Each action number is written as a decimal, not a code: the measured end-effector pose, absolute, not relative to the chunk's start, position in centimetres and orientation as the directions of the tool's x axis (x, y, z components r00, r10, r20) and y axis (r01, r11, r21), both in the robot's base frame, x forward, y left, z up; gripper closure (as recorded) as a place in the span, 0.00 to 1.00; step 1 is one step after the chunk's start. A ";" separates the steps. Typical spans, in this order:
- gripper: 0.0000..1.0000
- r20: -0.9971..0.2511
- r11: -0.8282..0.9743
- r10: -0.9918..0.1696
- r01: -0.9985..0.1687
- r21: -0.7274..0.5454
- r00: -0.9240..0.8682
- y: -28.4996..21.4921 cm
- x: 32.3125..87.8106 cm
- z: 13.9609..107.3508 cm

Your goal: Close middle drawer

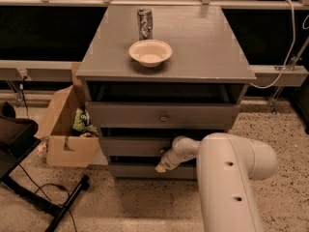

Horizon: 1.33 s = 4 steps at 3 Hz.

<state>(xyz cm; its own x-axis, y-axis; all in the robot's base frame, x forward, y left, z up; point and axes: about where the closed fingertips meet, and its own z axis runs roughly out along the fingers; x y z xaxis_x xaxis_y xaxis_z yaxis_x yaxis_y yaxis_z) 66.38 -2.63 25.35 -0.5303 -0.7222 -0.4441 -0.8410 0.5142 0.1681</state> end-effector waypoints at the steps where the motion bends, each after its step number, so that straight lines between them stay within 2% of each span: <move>1: 1.00 -0.444 0.514 -0.722 -0.841 0.168 -0.530 -2.6 66.4 25.3; 2: 1.00 -0.433 0.493 -0.731 -0.847 0.199 -0.527 -1.9 64.0 24.3; 4: 1.00 -0.379 0.439 -0.734 -0.820 0.367 -0.563 -3.5 50.6 20.5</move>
Offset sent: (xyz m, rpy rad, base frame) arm -0.0758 0.0214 -0.0304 0.0267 0.0991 0.0738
